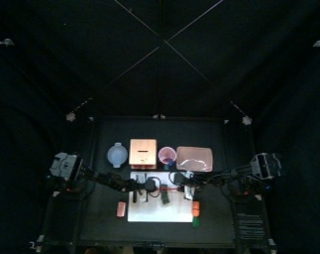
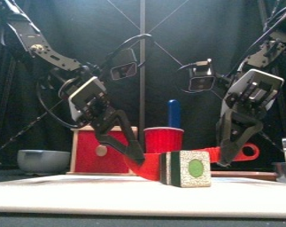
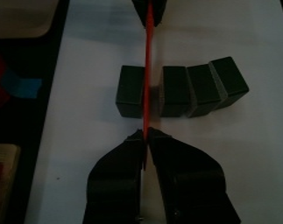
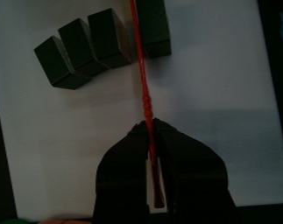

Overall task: Place sushi on board then cut the sushi with the knife then place the pieces on the plate
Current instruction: Cut the sushi into 4 pieces

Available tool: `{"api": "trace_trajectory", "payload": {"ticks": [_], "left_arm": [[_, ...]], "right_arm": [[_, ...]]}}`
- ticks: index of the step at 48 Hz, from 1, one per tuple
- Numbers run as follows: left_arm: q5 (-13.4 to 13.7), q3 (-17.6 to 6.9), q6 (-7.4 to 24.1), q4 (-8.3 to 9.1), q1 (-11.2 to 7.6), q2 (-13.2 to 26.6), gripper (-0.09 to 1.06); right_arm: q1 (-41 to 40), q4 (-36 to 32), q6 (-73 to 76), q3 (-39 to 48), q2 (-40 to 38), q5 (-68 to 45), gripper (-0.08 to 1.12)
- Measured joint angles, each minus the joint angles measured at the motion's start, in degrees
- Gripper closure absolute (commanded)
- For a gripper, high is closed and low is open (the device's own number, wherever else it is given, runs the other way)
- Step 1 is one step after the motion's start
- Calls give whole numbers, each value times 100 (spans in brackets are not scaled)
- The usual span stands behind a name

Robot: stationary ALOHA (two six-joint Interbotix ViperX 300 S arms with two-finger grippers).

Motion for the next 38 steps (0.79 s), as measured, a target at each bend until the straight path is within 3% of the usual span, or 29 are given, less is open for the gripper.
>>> {"api": "trace_trajectory", "payload": {"ticks": [10, 25, 31, 38], "left_arm": [[9, -9, 0, 211, 149, 0, 46], [114, -9, 0, 246, 167, -202, 46], [211, 0, 0, 272, 123, -510, 46], [246, 0, 0, 325, -79, -809, 46]], "right_arm": [[-141, -149, 0, -9, 0, 0, 71], [-149, -176, 9, -176, -132, 352, 71], [-105, -176, 9, -299, -396, 677, 71], [0, -167, 9, -360, -650, 861, 71]]}}
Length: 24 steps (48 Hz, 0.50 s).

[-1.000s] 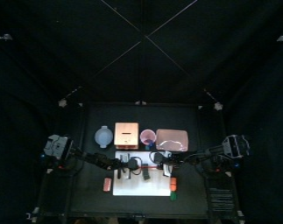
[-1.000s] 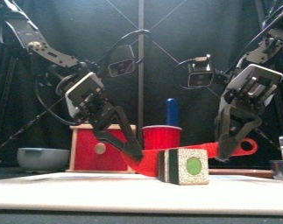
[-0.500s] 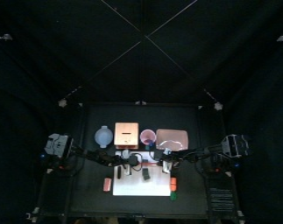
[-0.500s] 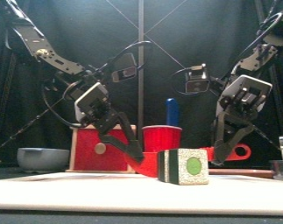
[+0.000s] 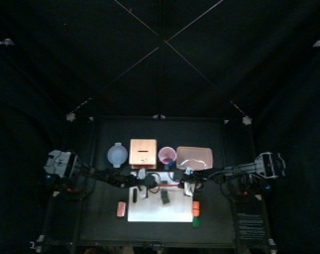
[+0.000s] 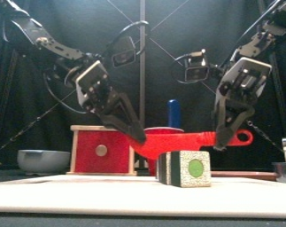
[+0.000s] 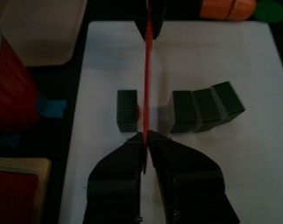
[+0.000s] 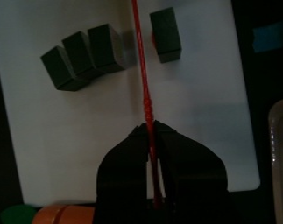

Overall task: Place sushi on board then cut the sushi with the knife then place the pieces on the plate
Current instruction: Cut the sushi into 4 pieces

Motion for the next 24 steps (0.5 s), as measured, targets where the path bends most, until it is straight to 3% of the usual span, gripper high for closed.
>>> {"api": "trace_trajectory", "payload": {"ticks": [6, 12, 17, 24], "left_arm": [[0, 0, -35, 9, -202, -44, 46], [-9, -9, -44, -158, -396, 26, 46], [0, -53, -44, -334, -466, 149, 46], [-9, -97, -44, -439, -483, 264, 46]], "right_arm": [[167, 62, 9, 0, -105, 18, 71], [316, 220, 9, -9, -105, 9, 71], [387, 290, 18, -9, -105, 9, 71], [404, 299, 18, -9, -105, 9, 71]]}}
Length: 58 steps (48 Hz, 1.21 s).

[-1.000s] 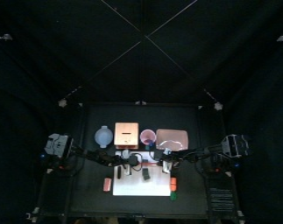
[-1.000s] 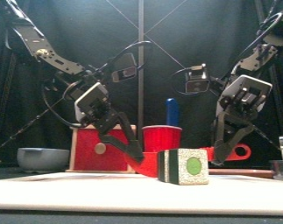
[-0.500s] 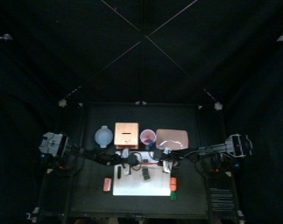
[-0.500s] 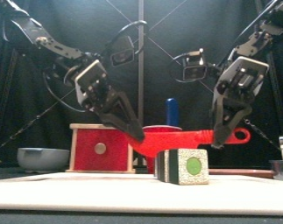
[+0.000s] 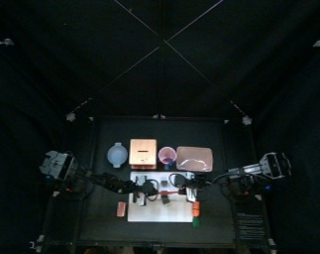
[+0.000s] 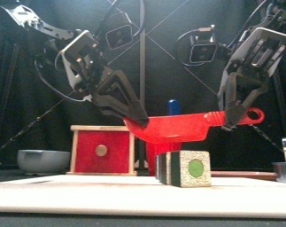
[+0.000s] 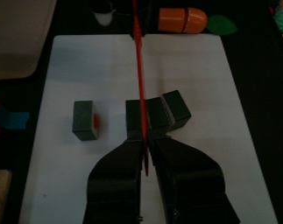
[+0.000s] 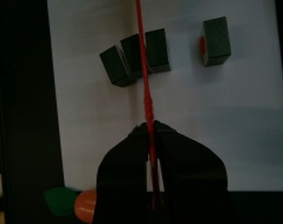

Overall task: Place sushi on board then cut the sushi with the knife then place the pieces on the plate
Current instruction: Cut the sushi into 4 pieces

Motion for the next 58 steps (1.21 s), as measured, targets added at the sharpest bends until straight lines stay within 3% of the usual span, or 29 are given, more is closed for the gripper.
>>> {"api": "trace_trajectory", "payload": {"ticks": [28, 58], "left_arm": [[62, -35, 0, -18, -9, 105, 46], [62, -70, 0, -26, 35, 492, 46]], "right_arm": [[0, 0, -9, 0, 229, 0, 71], [-18, 9, -9, -9, 721, -62, 71]]}}
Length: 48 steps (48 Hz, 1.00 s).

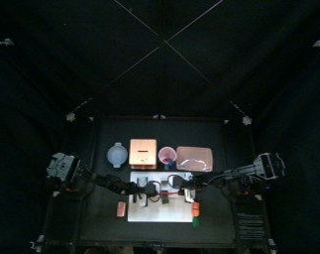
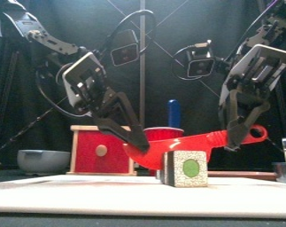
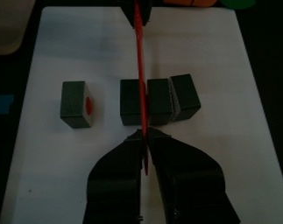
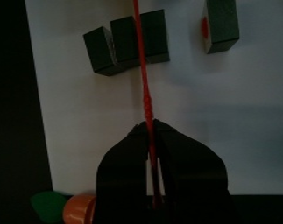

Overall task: Place sushi on board then cut the sushi with the knife then place the pieces on the plate
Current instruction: Cut the sushi into 4 pieces

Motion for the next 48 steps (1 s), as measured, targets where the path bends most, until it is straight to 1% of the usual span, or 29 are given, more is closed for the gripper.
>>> {"api": "trace_trajectory", "payload": {"ticks": [11, 19, 37, 48], "left_arm": [[-9, -9, 0, 0, 9, 97, 46], [-9, -26, 9, 0, 114, 97, 46], [0, -26, 9, 149, 325, 97, 46], [0, -35, 9, 185, 334, 97, 46]], "right_arm": [[-9, 9, 9, -35, 237, -18, 71], [-9, 0, 0, -44, 255, -26, 71], [-176, -105, -9, -35, 255, -18, 71], [-185, -114, -9, -44, 255, -9, 71]]}}
